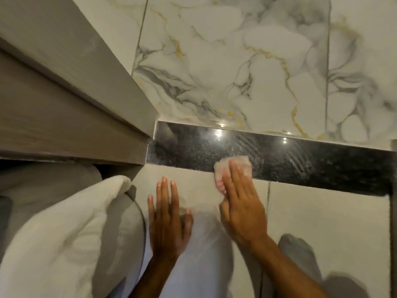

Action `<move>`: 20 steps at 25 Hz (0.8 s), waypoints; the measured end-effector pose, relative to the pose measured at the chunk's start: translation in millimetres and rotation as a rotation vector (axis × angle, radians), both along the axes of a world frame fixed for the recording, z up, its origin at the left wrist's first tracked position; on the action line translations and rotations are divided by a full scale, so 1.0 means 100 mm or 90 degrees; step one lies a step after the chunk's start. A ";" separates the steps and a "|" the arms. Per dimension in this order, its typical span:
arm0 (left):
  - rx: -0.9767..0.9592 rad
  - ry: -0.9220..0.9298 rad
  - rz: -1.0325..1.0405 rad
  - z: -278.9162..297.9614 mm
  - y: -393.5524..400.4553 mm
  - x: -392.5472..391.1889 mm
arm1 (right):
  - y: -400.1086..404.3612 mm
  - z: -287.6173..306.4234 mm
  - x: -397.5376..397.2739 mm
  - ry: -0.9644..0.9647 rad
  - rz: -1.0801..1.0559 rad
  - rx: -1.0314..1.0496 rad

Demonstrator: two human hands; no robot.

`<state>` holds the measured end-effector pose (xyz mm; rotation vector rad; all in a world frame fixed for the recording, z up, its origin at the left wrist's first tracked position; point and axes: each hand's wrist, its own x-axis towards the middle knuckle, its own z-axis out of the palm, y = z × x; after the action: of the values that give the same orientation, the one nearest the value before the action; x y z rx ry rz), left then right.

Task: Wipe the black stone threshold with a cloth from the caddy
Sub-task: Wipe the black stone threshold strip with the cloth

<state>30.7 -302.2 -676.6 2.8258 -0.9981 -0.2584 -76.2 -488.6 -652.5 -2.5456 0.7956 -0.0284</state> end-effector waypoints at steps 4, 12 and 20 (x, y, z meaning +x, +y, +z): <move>-0.019 -0.007 -0.002 -0.06 -0.03 -0.02 | -0.36 0.02 1.02 -0.002 -0.044 -0.037; -0.018 0.002 -0.179 -0.05 -0.43 -0.39 | -0.47 0.02 -0.34 0.065 -0.343 -0.079; -0.027 -0.009 -0.217 -0.14 -0.58 -0.38 | -0.22 -0.04 -0.90 0.056 -0.165 -0.126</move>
<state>-7.6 -359.8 -690.9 2.6088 -1.4684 -0.2464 -166.2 -511.1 -656.4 -2.6217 1.2074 -0.0832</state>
